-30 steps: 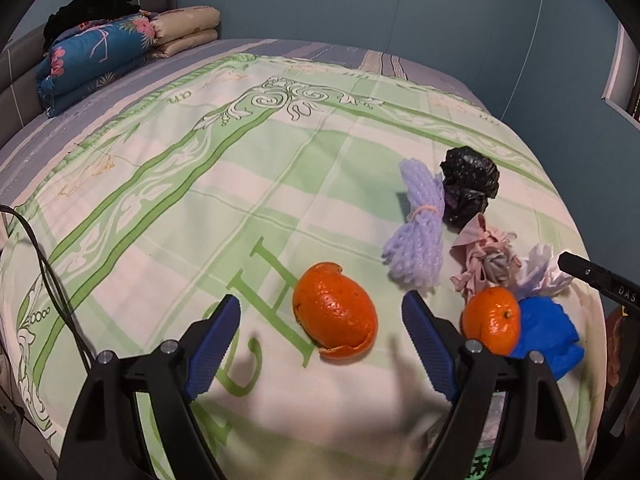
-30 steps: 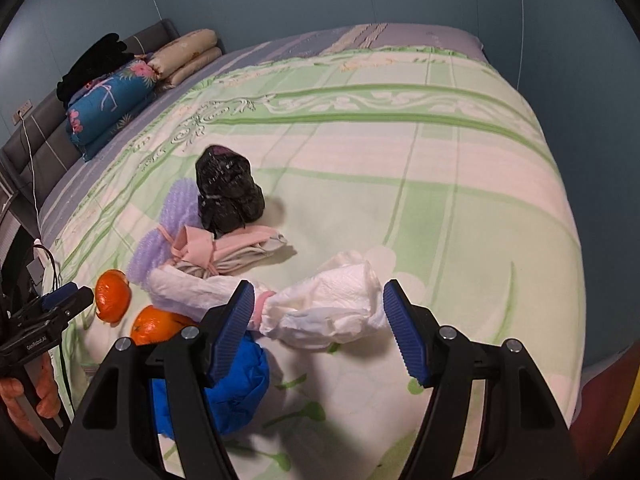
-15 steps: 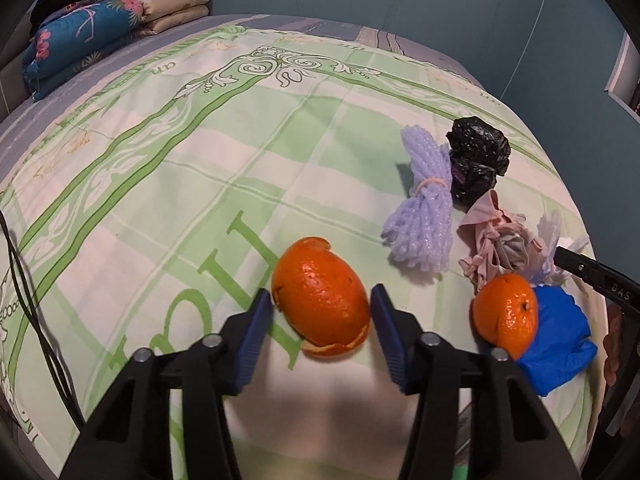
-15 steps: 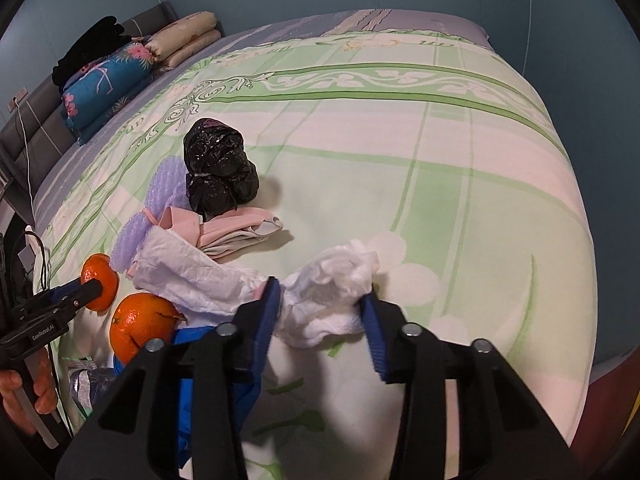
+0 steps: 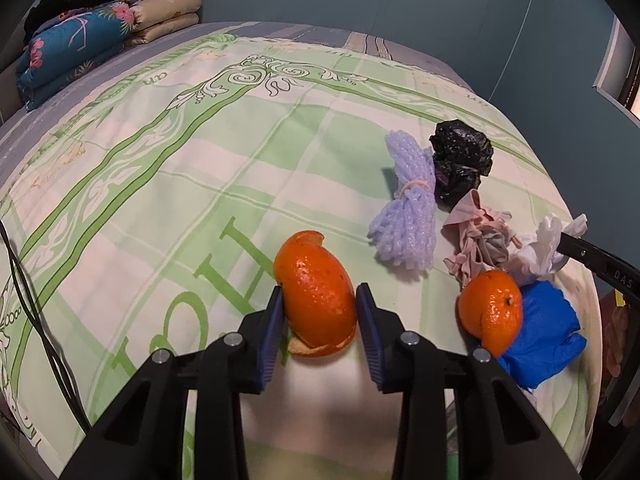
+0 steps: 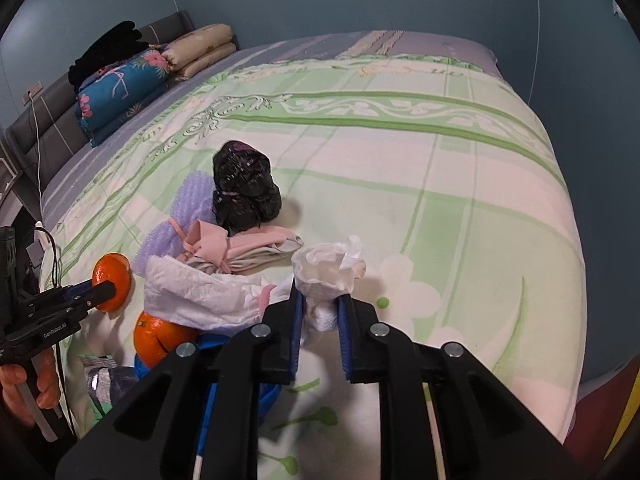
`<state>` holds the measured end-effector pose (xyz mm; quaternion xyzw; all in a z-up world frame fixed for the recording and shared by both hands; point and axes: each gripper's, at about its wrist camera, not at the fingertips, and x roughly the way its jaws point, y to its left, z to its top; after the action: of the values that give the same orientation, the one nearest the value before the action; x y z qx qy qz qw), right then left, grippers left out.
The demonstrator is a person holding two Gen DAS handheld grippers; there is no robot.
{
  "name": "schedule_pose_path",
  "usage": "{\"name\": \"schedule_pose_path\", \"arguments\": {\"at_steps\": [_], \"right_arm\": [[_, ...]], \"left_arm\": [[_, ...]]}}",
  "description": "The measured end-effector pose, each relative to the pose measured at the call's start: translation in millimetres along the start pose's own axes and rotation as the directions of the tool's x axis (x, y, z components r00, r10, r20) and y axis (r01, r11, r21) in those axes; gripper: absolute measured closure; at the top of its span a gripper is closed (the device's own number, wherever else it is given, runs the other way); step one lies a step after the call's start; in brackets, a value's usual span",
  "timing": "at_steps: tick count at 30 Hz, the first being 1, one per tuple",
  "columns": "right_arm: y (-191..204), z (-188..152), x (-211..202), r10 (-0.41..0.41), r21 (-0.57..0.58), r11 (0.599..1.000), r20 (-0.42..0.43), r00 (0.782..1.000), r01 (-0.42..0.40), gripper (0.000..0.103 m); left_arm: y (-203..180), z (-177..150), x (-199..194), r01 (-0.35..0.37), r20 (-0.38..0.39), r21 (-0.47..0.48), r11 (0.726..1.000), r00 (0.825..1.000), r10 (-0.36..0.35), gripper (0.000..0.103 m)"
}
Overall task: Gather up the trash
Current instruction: 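Grasp the orange peel with the left tool while the right tool grasps a white tissue, then carry the orange peel and white tissue over the yellow-rimmed bin with both tools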
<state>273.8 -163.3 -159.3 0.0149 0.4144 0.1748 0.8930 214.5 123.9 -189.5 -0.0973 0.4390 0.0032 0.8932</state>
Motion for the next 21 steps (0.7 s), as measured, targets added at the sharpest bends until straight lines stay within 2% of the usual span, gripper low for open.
{"name": "schedule_pose_path", "arguments": {"at_steps": [6, 12, 21], "right_arm": [[-4.0, 8.1, -30.5, 0.017, 0.030, 0.999, 0.066, 0.998, -0.019, 0.089], [-8.6, 15.8, -67.7, 0.019, 0.041, 0.999, 0.129, 0.991, -0.025, 0.088], [-9.4, 17.6, -125.6, 0.007, 0.023, 1.000, 0.224, 0.975, -0.013, 0.088]], "left_arm": [[-4.4, 3.2, -24.6, 0.000, 0.075, 0.018, 1.000, 0.997, -0.002, 0.069], [-3.0, 14.3, -53.0, 0.007, 0.140, -0.004, 1.000, 0.990, -0.007, 0.070], [-14.8, 22.2, -93.8, 0.036, 0.216, 0.009, 0.999, 0.976, -0.037, 0.070]]}}
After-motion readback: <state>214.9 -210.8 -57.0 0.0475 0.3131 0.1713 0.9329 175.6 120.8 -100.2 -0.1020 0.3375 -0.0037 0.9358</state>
